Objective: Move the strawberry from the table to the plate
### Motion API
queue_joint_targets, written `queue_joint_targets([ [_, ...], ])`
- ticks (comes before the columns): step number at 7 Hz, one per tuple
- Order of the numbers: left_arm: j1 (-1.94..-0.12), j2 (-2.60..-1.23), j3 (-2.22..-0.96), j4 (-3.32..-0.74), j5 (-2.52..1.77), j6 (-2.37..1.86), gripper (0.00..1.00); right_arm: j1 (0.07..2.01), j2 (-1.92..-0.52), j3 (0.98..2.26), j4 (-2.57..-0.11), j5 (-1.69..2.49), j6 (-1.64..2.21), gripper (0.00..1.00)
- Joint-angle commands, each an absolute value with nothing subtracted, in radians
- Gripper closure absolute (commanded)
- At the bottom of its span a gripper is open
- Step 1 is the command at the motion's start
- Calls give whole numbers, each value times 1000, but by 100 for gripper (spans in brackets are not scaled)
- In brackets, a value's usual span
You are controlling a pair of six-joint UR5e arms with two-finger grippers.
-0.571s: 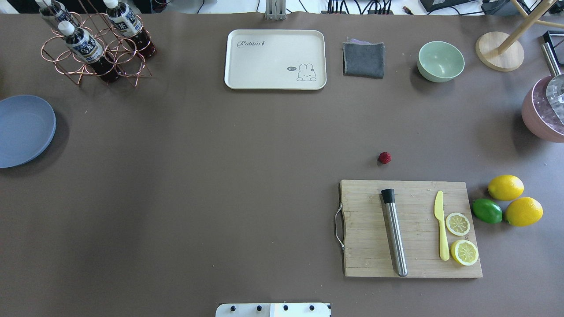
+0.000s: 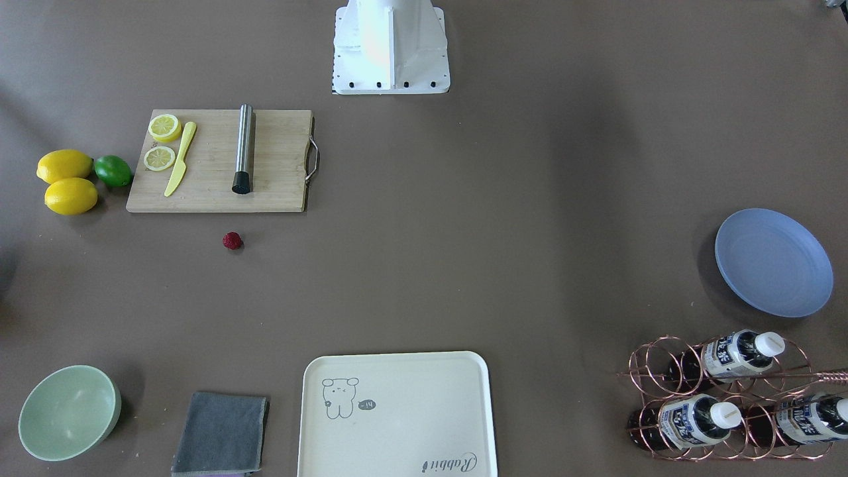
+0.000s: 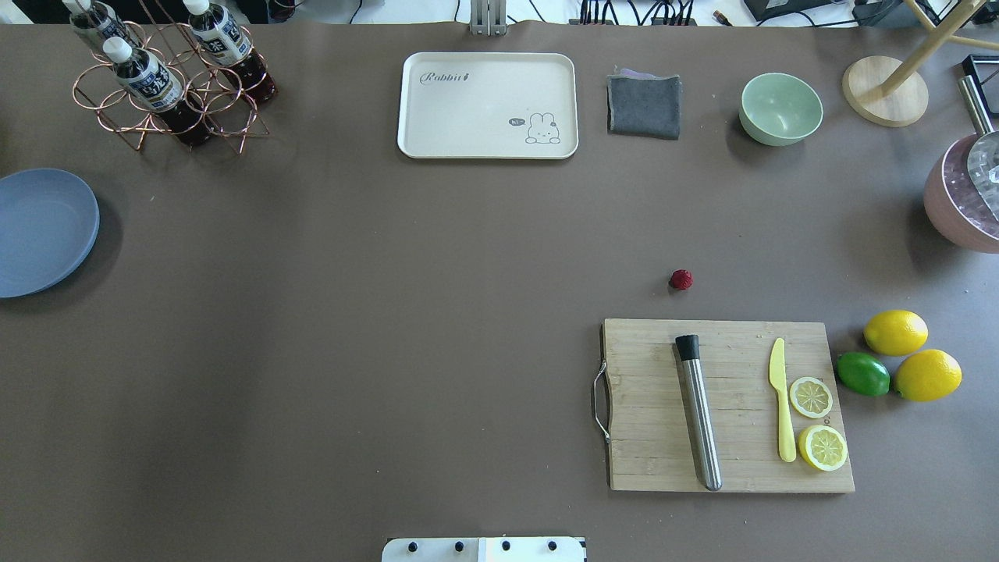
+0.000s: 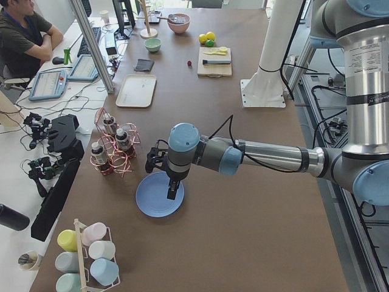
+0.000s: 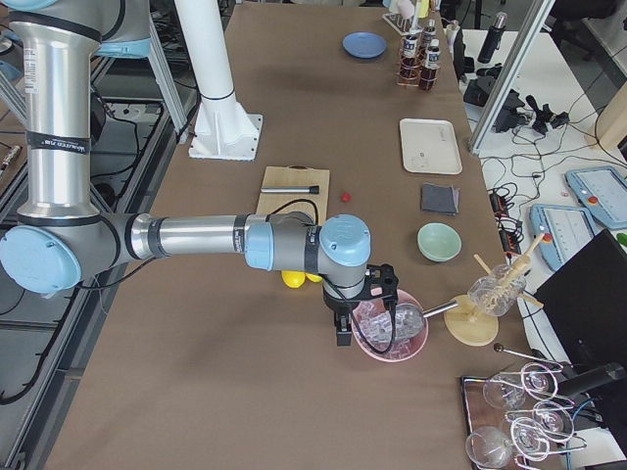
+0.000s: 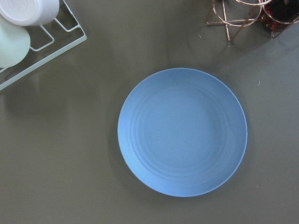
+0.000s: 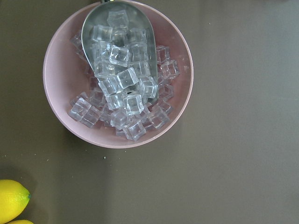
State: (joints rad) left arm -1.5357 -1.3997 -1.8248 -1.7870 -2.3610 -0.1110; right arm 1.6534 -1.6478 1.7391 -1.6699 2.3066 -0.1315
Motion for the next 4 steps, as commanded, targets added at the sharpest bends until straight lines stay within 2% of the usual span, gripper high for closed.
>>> queue_joint_targets([
  [1,-1534,-1378,-1825,-1798,-2358,-114,3,1655,-1658,1749,-1671,2310,-124,0],
  [4,-1534,-1387,-1815,-1798,-2367,-112,3,1655,-1657,1749,-1669,2315,-95,0],
])
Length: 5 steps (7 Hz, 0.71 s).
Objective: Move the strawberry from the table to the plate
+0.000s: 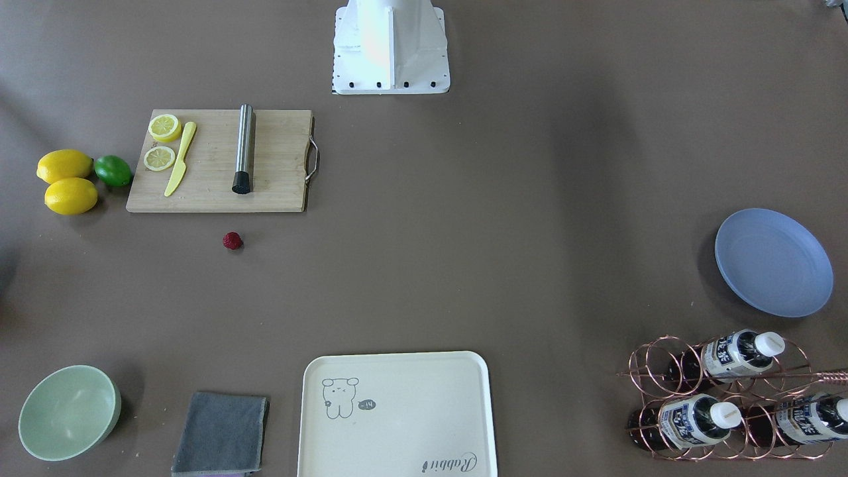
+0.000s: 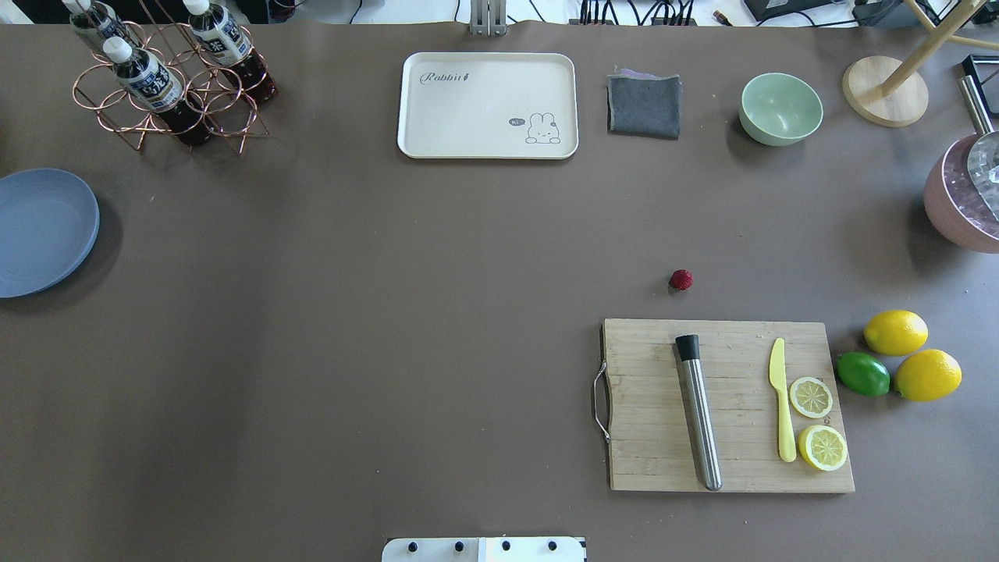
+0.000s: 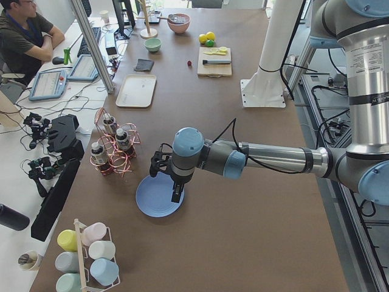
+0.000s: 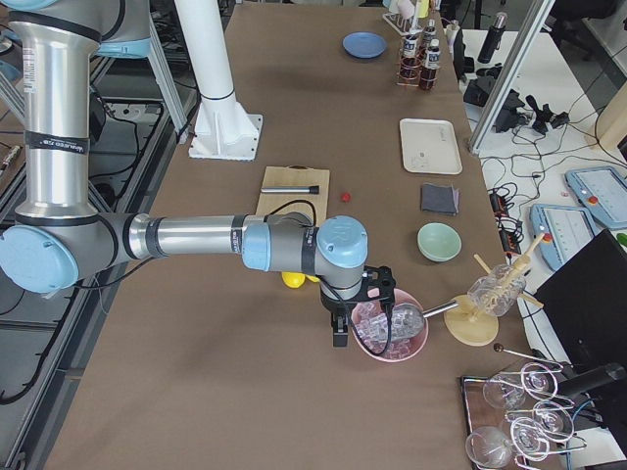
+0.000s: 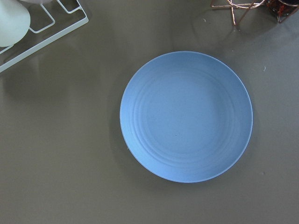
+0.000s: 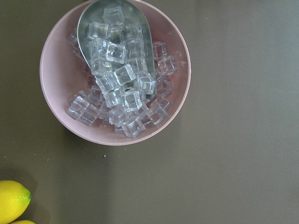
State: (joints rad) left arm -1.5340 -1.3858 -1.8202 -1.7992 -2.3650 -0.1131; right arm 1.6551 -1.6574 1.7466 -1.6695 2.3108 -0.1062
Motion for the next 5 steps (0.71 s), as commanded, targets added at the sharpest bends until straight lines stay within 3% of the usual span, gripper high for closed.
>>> queue_joint_targets([
  [1,-1534,-1385,-1812,-1799,-2367,-110,3,1655,-1657,1752,-1669,2331,-95,0],
  [5,-1534,-1379,-1784,-1851,-2356,-109,2,1652,-1654,1769,-1667,2350,-94,0],
])
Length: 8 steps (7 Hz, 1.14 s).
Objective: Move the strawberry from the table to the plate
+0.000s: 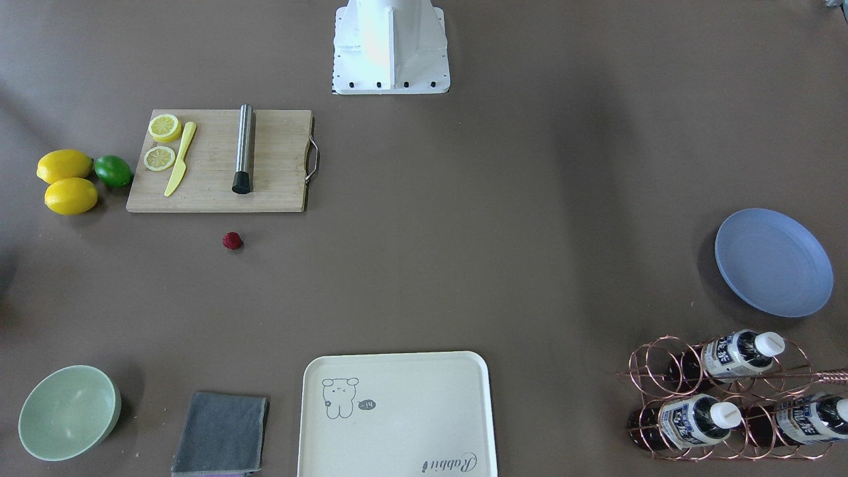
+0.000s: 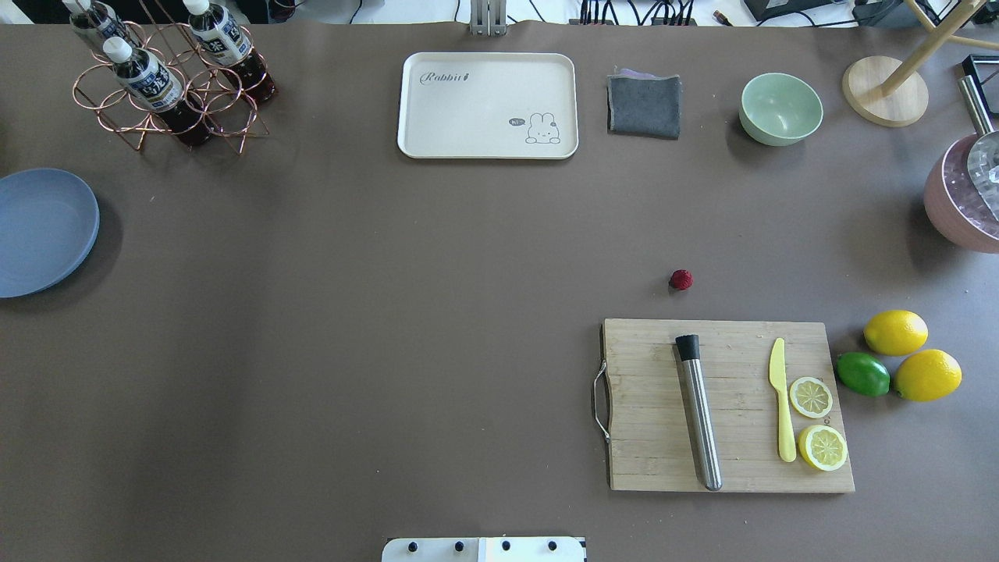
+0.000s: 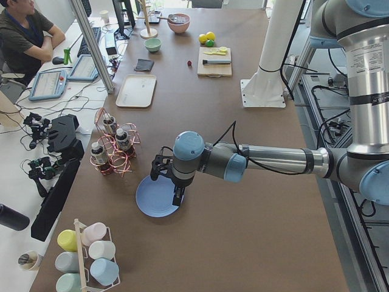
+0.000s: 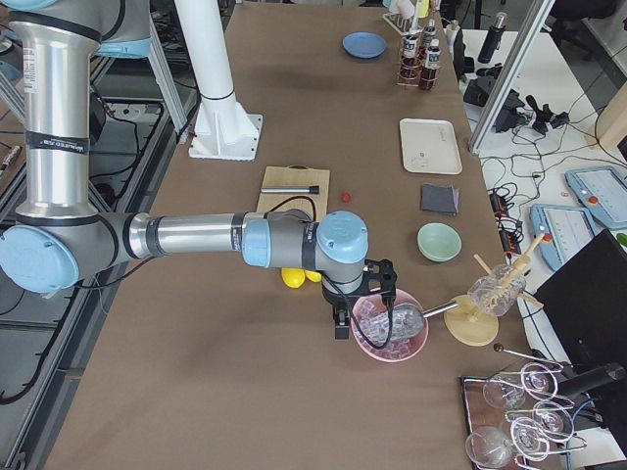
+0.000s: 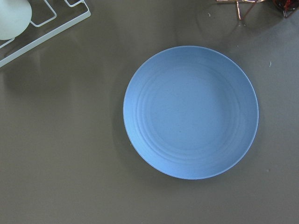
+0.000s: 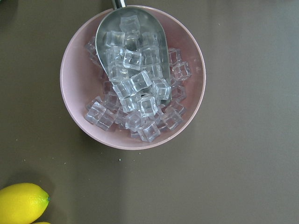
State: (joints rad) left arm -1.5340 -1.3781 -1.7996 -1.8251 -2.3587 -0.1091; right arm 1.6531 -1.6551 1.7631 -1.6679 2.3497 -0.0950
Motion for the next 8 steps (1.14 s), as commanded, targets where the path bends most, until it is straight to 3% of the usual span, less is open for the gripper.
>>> queue_joint_targets([
  [1,-1532,-1400,-1734,-1859,-2356,-107,3,1652,-1652,1775,-1667,2352,-92,0],
  [4,-1465,-1584,-1325,-2166,-2358,-118,3,1617,-1647,1805,-1667,2388,-6,0],
  [8,-1293,-1675,-1221,-2218,-2183,-186,8,1552,-1635,1812,-1629,2408,79,0],
])
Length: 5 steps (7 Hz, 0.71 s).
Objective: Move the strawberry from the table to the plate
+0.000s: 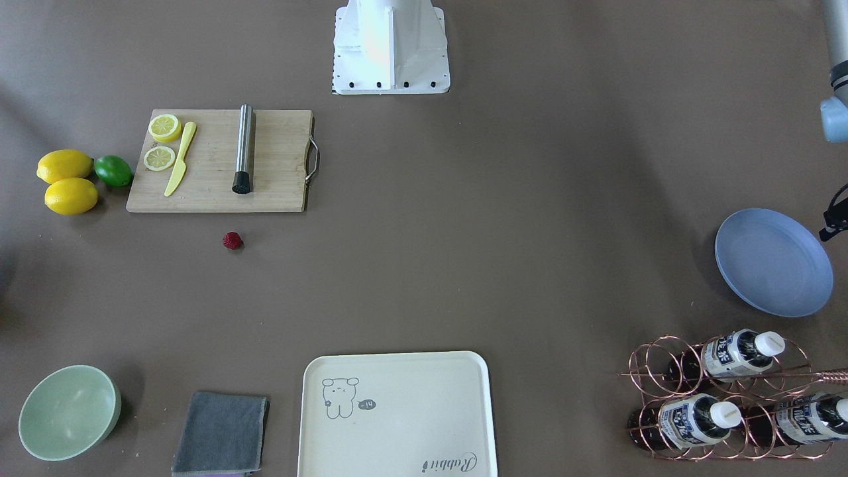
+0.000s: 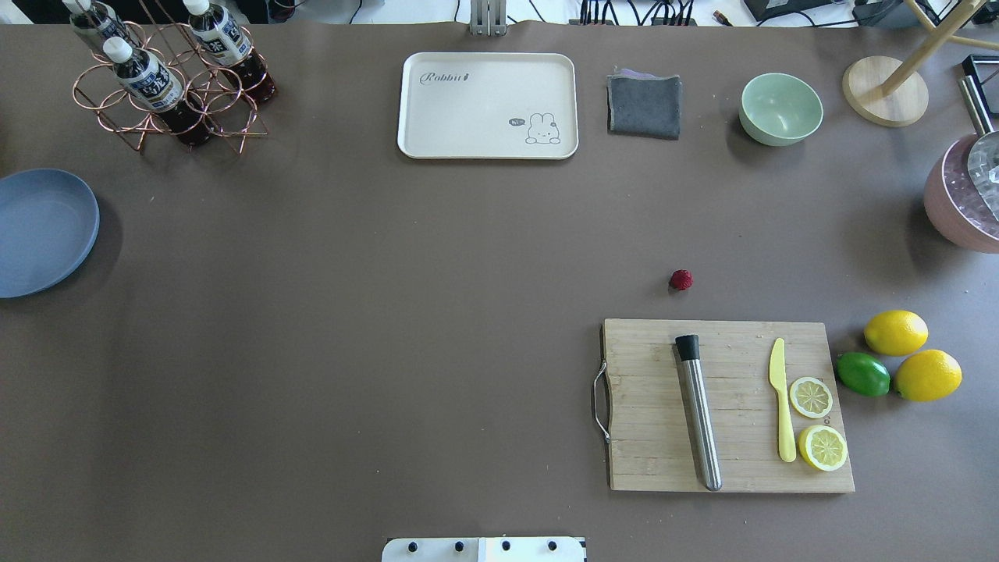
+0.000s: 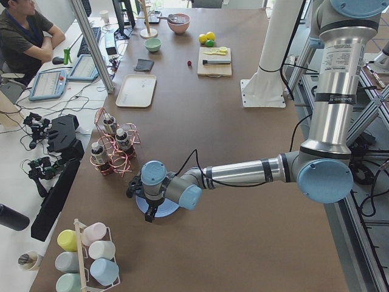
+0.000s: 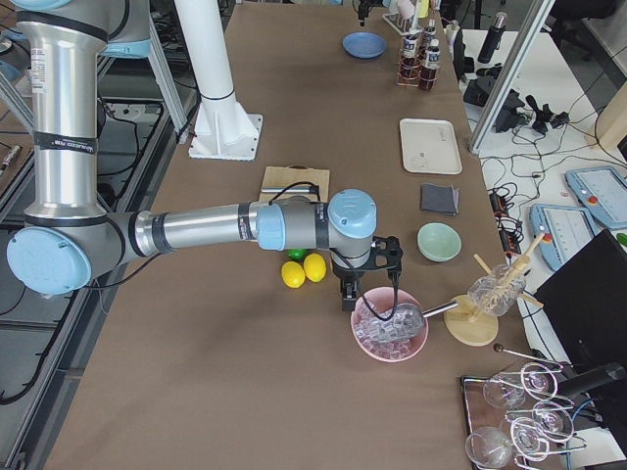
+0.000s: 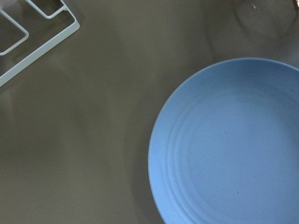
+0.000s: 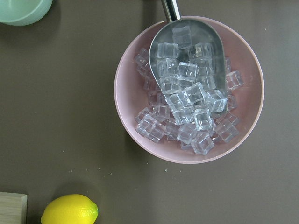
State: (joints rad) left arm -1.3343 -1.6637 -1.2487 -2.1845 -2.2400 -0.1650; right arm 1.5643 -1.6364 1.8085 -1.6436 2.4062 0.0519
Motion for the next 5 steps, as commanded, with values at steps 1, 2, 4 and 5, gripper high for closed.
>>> queue_joint_targets([
  [1,-1293,-1675,-1185,-2249,-2183,-184,11,1546,-1638,1813,-1608,2408,104,0],
  [2,-1293,-1675,-1181,-2249,-2195,-186,12,1545,-1649,1813,-1573,2410,121,0],
  [4,-1293,-1689,-1154,-2247,-2290,-184,15,1543,-1652,1813,-1548,2413,137,0],
  [5,-1293,-1706,-1135,-2247,-2308,-184,16,1542,-1652,1813,-1548,2411,137,0],
])
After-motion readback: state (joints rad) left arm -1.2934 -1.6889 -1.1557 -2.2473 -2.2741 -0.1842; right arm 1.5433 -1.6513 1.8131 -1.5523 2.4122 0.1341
